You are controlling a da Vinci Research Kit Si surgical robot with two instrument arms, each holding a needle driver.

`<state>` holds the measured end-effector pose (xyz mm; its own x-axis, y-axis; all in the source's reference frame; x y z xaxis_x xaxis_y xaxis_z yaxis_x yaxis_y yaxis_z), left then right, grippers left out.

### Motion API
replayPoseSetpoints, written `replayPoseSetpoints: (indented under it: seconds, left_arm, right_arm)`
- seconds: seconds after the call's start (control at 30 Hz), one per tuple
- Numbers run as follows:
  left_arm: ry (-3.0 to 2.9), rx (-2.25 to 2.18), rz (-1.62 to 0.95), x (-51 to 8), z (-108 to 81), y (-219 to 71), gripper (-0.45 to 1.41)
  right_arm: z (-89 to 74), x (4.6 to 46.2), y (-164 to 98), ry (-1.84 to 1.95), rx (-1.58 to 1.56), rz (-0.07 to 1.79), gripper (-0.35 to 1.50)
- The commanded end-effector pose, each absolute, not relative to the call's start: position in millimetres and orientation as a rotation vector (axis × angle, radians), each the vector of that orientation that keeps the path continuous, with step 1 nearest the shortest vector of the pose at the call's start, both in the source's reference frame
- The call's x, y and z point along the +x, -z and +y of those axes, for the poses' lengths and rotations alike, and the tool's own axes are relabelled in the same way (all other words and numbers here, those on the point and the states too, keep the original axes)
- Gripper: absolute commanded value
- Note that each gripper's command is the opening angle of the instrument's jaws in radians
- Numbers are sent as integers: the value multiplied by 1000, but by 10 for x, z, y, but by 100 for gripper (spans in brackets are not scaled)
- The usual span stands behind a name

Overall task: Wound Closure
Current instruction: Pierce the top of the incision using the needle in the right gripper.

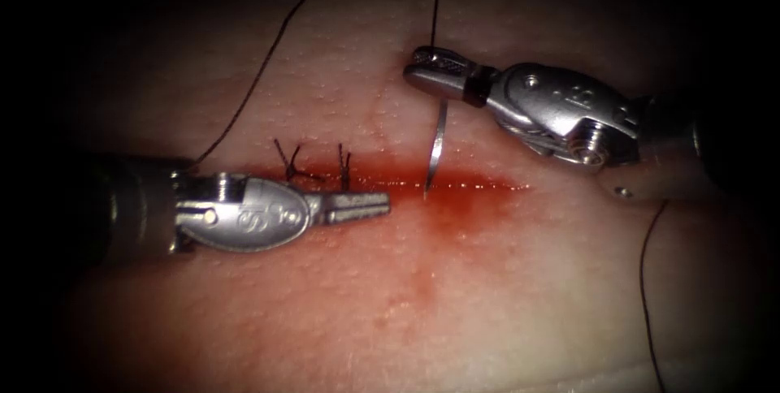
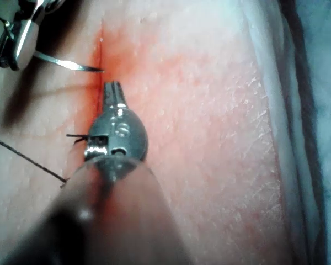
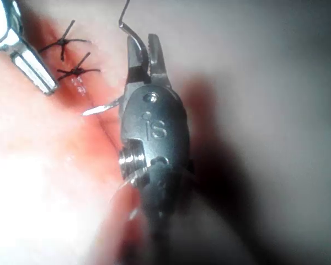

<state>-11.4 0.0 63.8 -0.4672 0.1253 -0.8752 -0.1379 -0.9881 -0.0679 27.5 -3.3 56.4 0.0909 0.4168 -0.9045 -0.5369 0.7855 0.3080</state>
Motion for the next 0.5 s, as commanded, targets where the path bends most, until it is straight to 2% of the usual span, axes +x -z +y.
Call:
replayPoseSetpoints:
  seconds: [0.03,0.5]
  left_arm:
    - [-2565,-1533,19,-120,1,-644,-45]
    - [-2630,-1365,27,-130,-2,-694,-35]
  right_arm:
    - [-30,281,-572,-697,-118,1303,-35]
    - [-30,291,-579,-554,-194,1349,-35]
